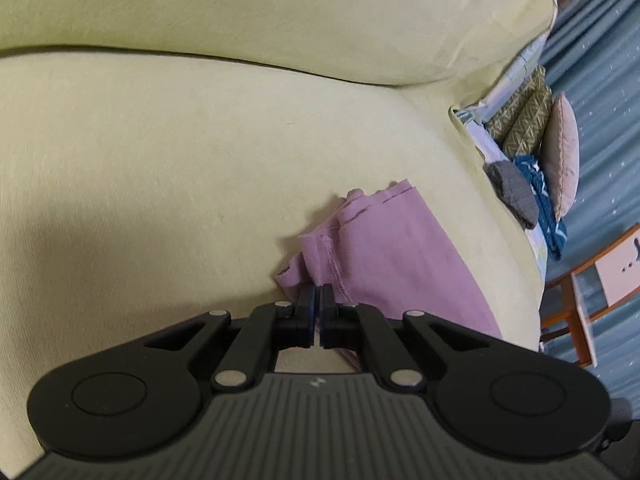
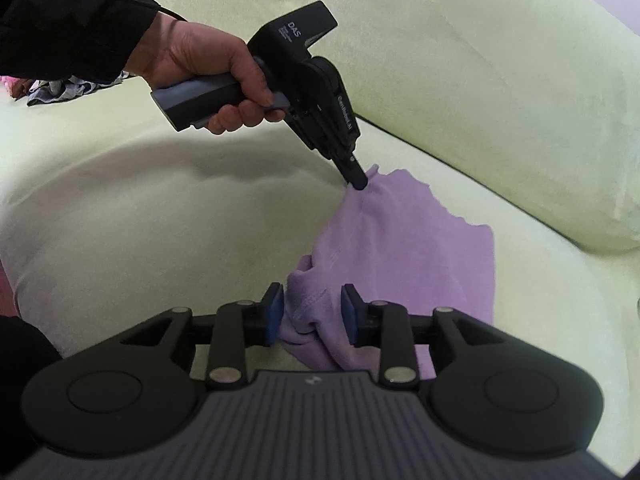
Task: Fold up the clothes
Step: 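Lift the pinched edge with the left gripper toward the open right gripper, then open the left gripper to release the purple tank top edge onto the sofa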
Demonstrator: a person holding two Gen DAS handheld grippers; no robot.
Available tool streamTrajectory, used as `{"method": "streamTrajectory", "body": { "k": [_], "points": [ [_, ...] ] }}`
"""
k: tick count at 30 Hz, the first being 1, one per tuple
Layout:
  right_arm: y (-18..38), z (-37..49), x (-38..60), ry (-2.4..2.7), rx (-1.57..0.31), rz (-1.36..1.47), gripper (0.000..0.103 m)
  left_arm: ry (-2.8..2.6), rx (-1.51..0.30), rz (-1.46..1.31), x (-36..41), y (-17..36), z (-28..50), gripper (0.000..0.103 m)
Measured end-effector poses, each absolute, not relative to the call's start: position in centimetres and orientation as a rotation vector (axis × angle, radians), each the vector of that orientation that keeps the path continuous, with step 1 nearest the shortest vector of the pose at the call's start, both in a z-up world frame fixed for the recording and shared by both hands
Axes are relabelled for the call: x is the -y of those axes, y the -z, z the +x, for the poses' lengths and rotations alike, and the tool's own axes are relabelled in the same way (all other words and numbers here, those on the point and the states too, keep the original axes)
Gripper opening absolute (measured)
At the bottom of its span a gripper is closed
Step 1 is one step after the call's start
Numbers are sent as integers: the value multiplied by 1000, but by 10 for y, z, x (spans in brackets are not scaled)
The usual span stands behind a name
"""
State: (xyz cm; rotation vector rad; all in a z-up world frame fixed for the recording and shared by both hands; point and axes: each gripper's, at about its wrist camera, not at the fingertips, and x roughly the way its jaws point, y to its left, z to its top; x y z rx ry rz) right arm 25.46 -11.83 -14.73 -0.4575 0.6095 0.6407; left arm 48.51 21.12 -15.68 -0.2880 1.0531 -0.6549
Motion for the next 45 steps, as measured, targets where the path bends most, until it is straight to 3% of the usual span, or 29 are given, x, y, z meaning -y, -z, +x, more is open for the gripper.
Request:
{"method": "streamTrajectory", "body": {
  "k": [10, 20, 21, 24, 31, 42, 45],
  "points": [
    [152, 242, 112, -661, -593, -559, 28, 620, -1057, -298, -209, 158, 487, 4],
    [162, 229, 93, -735, -449, -971, 27, 620, -1061, -291, -207, 158, 488, 4],
    [163, 229, 94, -739, -429, -989, 25, 620, -1061, -294, -208, 158, 489, 4],
    [163, 230, 97, -743, -419, -1002, 5, 623, -1060, -293, -208, 159, 489, 5],
    [147, 220, 104, -622, -303, -1083, 4, 622, -1057, -305, -209, 160, 489, 6],
    [184, 200, 82, -701, -386, -1103, 6, 634, -1057, -331, -212, 163, 491, 6],
    [184, 197, 80, -700, -364, -1142, 12, 634, -1062, -325, -212, 159, 489, 6]
  ]
}}
